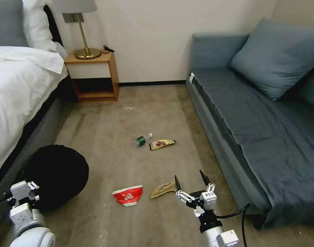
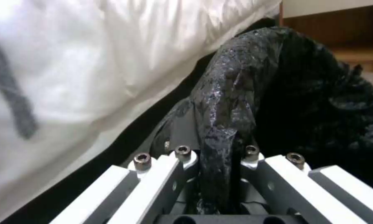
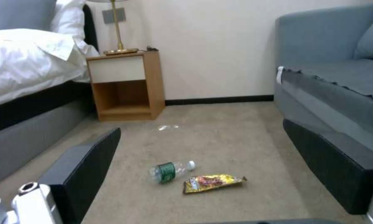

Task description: Pick up the trash bin, then pick up the garbage on the floor and place it into the trash bin.

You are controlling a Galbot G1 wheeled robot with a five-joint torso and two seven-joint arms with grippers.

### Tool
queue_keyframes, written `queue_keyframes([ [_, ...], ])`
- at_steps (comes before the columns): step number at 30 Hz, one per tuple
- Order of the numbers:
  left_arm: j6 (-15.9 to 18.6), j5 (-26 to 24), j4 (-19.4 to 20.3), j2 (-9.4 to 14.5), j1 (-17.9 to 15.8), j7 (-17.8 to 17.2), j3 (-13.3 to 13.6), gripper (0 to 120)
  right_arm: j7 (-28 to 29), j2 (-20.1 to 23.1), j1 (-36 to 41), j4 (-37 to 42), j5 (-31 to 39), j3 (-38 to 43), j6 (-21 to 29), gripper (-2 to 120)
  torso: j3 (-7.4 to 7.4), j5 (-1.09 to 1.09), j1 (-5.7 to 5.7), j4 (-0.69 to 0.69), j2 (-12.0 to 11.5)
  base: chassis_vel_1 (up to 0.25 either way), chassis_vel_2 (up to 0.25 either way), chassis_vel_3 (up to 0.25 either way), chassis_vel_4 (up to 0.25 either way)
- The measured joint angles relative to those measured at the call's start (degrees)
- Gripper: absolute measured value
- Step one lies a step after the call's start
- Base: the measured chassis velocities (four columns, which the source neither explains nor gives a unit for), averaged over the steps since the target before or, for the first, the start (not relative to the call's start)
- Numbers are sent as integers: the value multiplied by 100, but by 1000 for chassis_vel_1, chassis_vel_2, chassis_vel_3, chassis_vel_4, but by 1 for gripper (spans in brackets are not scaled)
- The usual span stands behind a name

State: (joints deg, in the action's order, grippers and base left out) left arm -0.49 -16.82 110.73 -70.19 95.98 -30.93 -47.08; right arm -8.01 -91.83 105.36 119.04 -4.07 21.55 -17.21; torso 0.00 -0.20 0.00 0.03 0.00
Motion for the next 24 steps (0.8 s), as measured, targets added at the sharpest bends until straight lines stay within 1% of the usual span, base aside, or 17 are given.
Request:
queue_keyframes([
  [4,-2,-1,11,4,5,3,8,6,82,18,11,1,9,-2,-33,100,0,9,0,-2,0,-94,104,101,-119],
  [5,-2,-9,32,17,22,4,10,6,190,135,0,-6,81,-27,-9,100,0,24,0,-7,0,-88,91,73,-42],
  [6,-2,-11,74,38,50,5,11,6,236,294,-22,-34,194,-31,54,100,0,46,0,-5,0,-75,67,43,-42],
  [7,-2,-11,74,38,50,5,11,6,236,294,-22,-34,194,-31,54,100,0,46,0,-5,0,-75,67,43,-42],
  [8,-2,-13,92,47,62,5,10,6,248,351,-30,-36,242,-14,85,100,0,57,0,-7,-1,-75,67,43,-48],
  [9,-5,-12,174,79,106,5,-9,6,293,683,-79,47,542,273,225,100,0,55,0,-6,0,-7,49,58,-22],
  [10,-5,-16,200,89,134,5,-18,6,336,999,-126,116,804,539,349,100,0,34,0,-5,0,0,0,0,0],
  [11,-5,-16,200,89,134,5,-18,6,336,999,-126,116,804,539,349,100,0,34,0,-5,0,0,0,0,0],
  [12,-3,-20,214,91,149,5,-26,6,354,1206,-150,129,973,721,430,100,0,33,0,-4,0,0,0,0,0],
  [13,-3,-21,218,91,155,5,-35,6,370,1322,-164,135,1066,826,471,100,0,35,0,-4,0,0,0,0,0],
  [14,-12,-20,222,91,162,4,-49,6,371,1552,-187,165,1264,1009,565,100,-1,34,0,-4,0,0,0,0,0],
  [15,-12,-20,222,91,162,4,-49,6,371,1552,-187,165,1264,1009,565,100,-1,34,0,-4,0,0,0,0,0],
  [16,-21,-20,222,89,166,5,-49,6,372,1668,-193,191,1352,1089,613,100,0,27,-1,-4,0,0,0,0,0],
  [17,-31,-16,222,79,179,5,-47,6,374,1822,-201,256,1438,1169,698,100,0,25,-1,-3,0,0,0,0,0],
  [19,-53,-5,222,62,202,5,-33,6,332,1985,-201,359,1464,1178,844,100,0,23,0,-3,0,0,0,0,0],
  [21,-66,3,222,59,205,5,-29,6,293,2027,-203,395,1462,1159,897,100,0,23,-1,-3,0,0,0,0,0],
  [24,-84,28,213,57,207,5,-16,6,40,2171,-242,465,1426,1063,1069,100,0,22,0,-4,0,0,0,0,0],
])
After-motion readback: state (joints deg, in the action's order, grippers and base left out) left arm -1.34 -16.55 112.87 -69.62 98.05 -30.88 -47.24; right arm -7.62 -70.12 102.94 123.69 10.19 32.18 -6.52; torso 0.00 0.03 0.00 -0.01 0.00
